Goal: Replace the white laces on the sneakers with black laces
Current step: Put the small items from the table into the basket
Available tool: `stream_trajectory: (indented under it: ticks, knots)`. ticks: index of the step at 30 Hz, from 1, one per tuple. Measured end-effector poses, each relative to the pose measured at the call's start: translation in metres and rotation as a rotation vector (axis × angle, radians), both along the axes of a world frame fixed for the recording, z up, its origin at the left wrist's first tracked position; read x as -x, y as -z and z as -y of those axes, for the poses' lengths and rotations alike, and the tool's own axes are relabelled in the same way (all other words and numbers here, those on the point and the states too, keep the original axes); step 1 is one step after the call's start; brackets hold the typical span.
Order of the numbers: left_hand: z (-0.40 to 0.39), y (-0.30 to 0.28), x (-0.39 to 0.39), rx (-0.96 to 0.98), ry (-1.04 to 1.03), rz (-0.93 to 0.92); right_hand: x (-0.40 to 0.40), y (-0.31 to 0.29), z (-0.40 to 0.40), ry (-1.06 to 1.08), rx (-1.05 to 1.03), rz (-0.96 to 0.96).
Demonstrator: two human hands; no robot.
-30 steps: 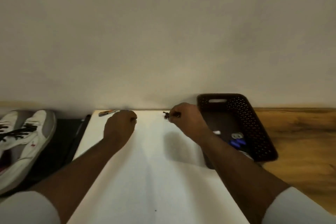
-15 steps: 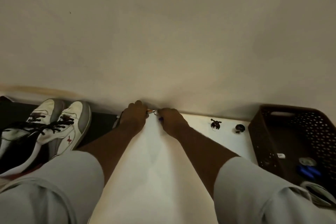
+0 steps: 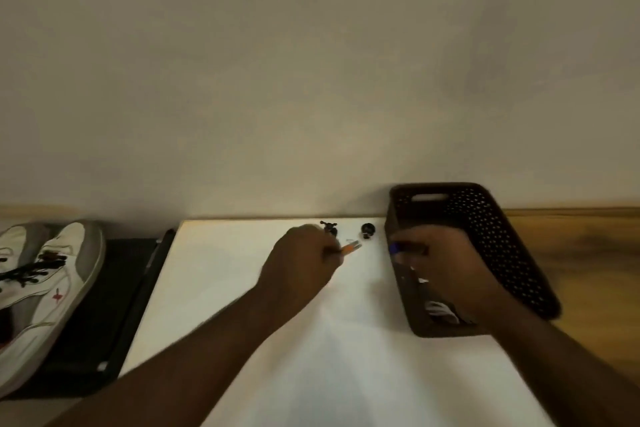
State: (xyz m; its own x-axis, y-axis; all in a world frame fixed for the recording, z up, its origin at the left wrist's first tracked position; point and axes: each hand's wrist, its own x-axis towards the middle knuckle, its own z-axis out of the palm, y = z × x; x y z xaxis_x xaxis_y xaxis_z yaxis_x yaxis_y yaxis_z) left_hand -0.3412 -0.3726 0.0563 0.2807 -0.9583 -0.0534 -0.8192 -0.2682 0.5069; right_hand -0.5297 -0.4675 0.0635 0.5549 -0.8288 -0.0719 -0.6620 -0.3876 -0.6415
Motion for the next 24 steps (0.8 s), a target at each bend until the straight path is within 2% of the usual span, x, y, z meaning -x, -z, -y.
stream_trajectory:
  ticks: [2, 4, 8, 12, 15, 18, 20, 22, 24]
  knots:
    - [0.035, -0.021, 0.04, 0.069, 0.075, -0.019, 0.04, -0.013, 0.029, 0.096, 0.014, -0.102]
    - [0.073, -0.022, 0.078, 0.039, 0.13, -0.002, 0.067, -0.008, 0.057, 0.131, 0.057, -0.259]
    - [0.128, 0.0, 0.125, -0.102, 0.115, 0.079, 0.079, 0.011, 0.095, 0.05, 0.071, -0.45]
    - [0.154, 0.021, 0.134, -0.21, 0.108, 0.146, 0.06, 0.018, 0.11, -0.034, 0.067, -0.62]
    - [0.166, 0.03, 0.139, -0.258, 0.124, 0.217, 0.057, 0.032, 0.117, -0.09, 0.062, -0.685]
    - [0.174, 0.04, 0.145, -0.275, 0.205, 0.402, 0.059, 0.043, 0.117, -0.104, 0.009, -0.731]
    - [0.173, 0.044, 0.147, -0.292, 0.227, 0.459, 0.06, 0.045, 0.113, -0.092, -0.015, -0.744]
    - [0.17, 0.043, 0.15, -0.291, 0.25, 0.45, 0.062, 0.044, 0.109, -0.073, -0.027, -0.747]
    - [0.159, 0.035, 0.146, -0.197, 0.225, 0.364, 0.064, 0.036, 0.106, -0.031, 0.019, -0.707]
